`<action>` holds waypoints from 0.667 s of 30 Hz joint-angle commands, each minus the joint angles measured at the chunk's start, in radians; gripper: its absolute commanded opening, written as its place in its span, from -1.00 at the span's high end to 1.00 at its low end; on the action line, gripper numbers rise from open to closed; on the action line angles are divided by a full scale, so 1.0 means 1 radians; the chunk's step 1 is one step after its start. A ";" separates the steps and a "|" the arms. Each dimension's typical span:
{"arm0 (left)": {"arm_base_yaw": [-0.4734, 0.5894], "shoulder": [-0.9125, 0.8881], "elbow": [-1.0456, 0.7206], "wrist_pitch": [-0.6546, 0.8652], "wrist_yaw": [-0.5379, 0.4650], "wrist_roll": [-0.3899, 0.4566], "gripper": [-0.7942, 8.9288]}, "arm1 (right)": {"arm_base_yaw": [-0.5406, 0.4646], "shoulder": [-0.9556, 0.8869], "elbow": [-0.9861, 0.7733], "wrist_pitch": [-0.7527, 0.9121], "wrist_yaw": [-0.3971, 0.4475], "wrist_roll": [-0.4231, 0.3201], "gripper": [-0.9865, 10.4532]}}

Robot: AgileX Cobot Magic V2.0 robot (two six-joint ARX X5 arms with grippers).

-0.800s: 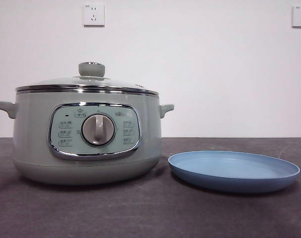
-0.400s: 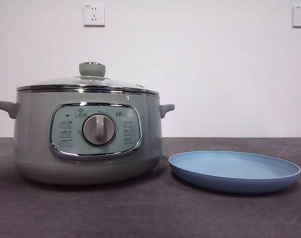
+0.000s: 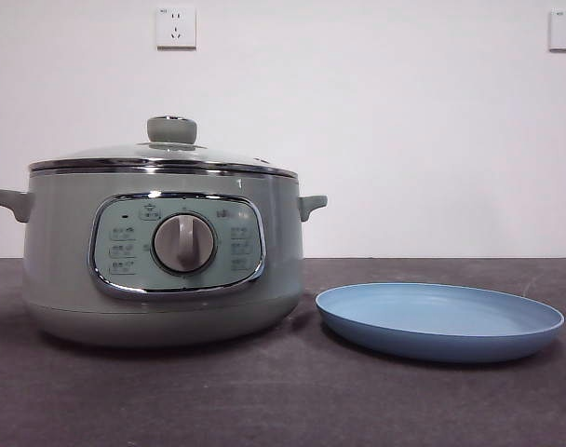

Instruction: Take the potato out from the steamer,put the potato on the plate,close the lid

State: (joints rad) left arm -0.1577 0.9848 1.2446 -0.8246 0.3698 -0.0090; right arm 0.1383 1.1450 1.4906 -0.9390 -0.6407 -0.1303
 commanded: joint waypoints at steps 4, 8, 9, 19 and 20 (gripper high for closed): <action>0.000 0.094 0.074 -0.019 0.002 0.044 0.81 | 0.049 0.059 0.024 -0.028 -0.005 -0.082 0.80; 0.000 0.115 0.074 -0.014 0.000 0.039 0.16 | 0.056 0.067 0.024 -0.027 -0.003 -0.084 0.41; 0.000 0.119 0.074 -0.014 0.000 0.036 0.03 | 0.056 0.067 0.024 -0.026 -0.004 -0.084 0.30; -0.035 0.148 0.074 0.003 0.001 0.035 -0.07 | 0.084 0.066 0.024 -0.021 0.097 -0.076 -0.44; -0.046 0.158 0.074 0.014 0.001 0.035 -0.07 | 0.091 0.066 0.024 -0.019 0.097 -0.076 -0.43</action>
State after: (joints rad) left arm -0.1947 1.1313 1.3167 -0.8253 0.3695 0.0189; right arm 0.2249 1.2106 1.5108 -0.9649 -0.5461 -0.2028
